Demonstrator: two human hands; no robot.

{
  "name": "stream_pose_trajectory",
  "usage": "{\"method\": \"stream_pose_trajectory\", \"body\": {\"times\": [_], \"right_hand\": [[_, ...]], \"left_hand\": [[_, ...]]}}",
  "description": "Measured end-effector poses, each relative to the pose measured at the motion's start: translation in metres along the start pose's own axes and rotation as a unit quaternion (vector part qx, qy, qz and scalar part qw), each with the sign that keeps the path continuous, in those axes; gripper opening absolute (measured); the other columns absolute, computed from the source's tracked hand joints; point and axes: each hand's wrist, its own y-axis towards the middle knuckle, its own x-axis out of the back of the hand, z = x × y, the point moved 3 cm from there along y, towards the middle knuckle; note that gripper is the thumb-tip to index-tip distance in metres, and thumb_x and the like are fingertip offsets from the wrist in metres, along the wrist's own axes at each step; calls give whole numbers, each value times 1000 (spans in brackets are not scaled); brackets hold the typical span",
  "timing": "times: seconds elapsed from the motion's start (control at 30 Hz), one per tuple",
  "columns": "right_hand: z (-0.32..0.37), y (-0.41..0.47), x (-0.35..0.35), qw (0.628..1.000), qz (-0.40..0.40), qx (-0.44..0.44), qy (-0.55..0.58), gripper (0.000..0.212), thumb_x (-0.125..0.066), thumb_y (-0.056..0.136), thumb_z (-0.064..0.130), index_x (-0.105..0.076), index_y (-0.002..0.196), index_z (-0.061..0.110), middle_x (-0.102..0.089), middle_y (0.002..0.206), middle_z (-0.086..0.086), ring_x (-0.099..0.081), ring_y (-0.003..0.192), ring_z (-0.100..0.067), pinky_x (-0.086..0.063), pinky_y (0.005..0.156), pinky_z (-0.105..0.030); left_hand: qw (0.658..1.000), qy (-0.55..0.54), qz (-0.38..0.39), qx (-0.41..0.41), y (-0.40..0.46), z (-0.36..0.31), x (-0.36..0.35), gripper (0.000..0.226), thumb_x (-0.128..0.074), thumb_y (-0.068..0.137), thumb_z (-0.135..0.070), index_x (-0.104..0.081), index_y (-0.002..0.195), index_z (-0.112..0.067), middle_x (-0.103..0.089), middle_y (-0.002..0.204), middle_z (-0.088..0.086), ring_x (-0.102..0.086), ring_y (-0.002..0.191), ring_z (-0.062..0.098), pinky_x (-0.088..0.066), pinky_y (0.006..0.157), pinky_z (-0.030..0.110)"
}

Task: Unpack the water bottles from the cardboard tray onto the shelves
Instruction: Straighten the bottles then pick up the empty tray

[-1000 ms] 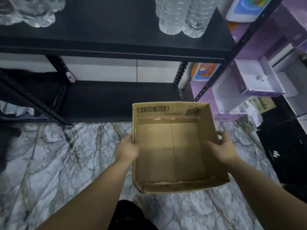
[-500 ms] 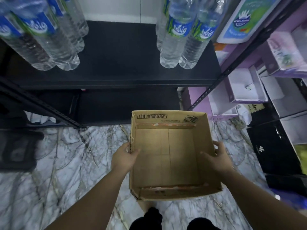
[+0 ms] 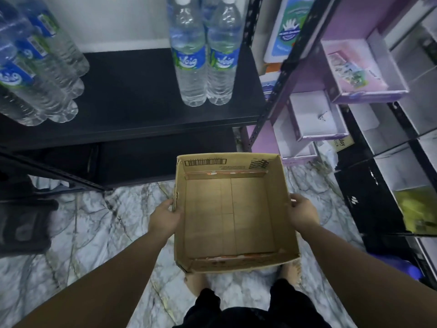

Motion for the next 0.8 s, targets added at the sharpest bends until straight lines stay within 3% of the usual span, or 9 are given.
{"method": "stream_pose_trajectory", "body": {"times": [0.17,0.3,0.43,0.57,0.73,0.8], "right_hand": [[-44,46,54,999,16,32,-7,27,-57,98,26,-71,121,23,-78,103,-2,-73,93,-27,-61,86,-47],[-87,82,119,998,27,63,-9,24,-61,96,34,-72,116,28,-78,100,3,-73,89,-20,-62,82,-42],[-135,102,188,998,10,51,26,18,-60,97,35,-73,109,31,-77,94,6,-73,87,-20,-62,82,-43],[-173,106,245,995,1,43,88,13,-62,99,36,-73,103,31,-77,91,9,-73,82,-14,-62,80,-41],[-226,108,285,987,-34,0,156,10,-65,100,19,-71,97,26,-77,91,2,-68,78,-5,-52,62,-17],[-246,109,292,982,-51,-36,178,8,-66,99,18,-74,102,19,-77,94,0,-67,78,-3,-51,62,-14]], "left_hand": [[1000,8,-14,1,-31,-30,-60,41,-66,79,-66,-68,113,-43,-79,94,-7,-76,87,20,-63,85,44],[1000,17,-17,-11,-57,-53,-129,45,-66,75,-64,-68,112,-40,-80,95,-6,-77,86,22,-63,85,46],[997,59,-14,-38,-87,-102,-195,44,-64,79,-60,-70,116,-36,-79,88,-6,-77,81,21,-64,81,45],[993,99,-6,-59,-104,-155,-249,42,-63,93,-53,-64,131,-36,-79,98,-4,-74,89,22,-58,78,36],[987,114,53,-99,-114,-208,-307,26,-69,95,-45,-63,119,-39,-79,90,-1,-75,85,22,-61,85,43],[982,132,78,-112,-110,-225,-327,23,-70,96,-42,-61,117,-39,-79,91,1,-75,87,22,-60,88,42]]}}
